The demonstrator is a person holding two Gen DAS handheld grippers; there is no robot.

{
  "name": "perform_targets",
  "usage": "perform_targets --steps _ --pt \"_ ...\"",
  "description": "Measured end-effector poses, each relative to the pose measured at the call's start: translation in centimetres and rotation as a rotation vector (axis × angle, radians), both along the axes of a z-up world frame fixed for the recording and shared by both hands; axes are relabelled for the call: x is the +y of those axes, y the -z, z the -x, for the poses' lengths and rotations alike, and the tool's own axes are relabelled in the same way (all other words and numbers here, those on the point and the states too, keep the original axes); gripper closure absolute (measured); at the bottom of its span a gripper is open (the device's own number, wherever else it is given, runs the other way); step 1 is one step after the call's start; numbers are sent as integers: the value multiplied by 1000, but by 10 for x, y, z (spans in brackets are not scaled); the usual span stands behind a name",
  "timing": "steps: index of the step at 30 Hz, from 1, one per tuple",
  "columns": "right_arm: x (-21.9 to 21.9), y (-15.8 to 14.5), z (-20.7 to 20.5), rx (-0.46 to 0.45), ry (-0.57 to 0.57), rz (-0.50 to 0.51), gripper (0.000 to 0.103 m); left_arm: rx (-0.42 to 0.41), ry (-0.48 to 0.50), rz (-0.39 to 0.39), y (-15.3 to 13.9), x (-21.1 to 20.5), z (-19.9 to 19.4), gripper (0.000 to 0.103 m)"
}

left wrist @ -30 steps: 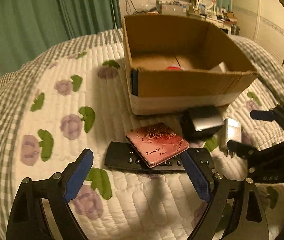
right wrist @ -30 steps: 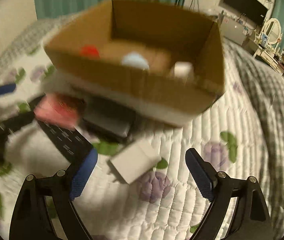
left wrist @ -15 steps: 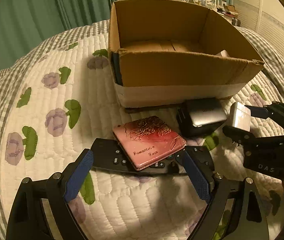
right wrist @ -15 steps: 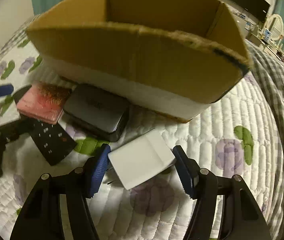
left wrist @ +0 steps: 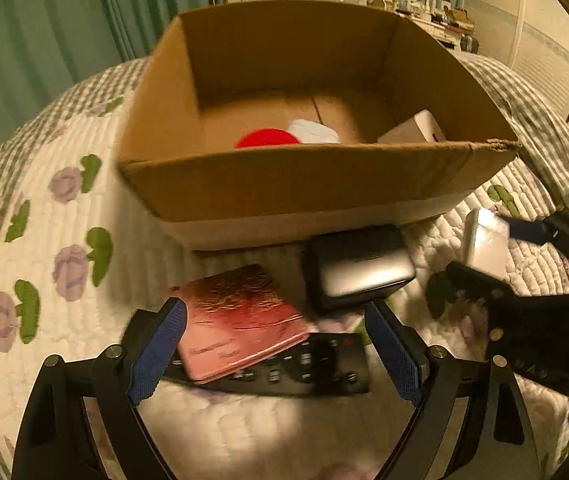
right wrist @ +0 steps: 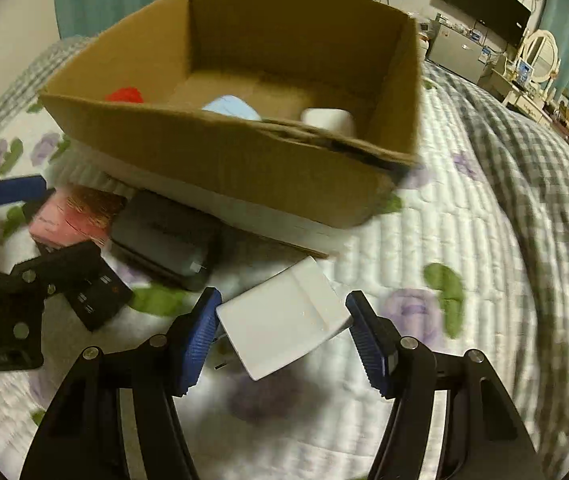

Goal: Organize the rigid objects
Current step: 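Grasp the grey UGREEN power bank with the left tool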

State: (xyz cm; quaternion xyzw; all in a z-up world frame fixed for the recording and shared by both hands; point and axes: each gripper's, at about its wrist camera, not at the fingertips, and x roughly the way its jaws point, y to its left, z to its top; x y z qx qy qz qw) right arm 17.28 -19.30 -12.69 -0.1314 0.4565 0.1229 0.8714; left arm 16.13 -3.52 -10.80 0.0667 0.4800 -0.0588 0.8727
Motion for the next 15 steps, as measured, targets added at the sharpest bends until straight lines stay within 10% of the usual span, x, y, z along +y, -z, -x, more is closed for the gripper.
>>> perform_targets --steps 12,15 --pt "-48 -10 -28 -21 41 6 39 62 -117 42 21 -52 -26 14" --pt "-52 -11 -29 -28 42 -15 39 68 -151 10 31 -59 -32 33"
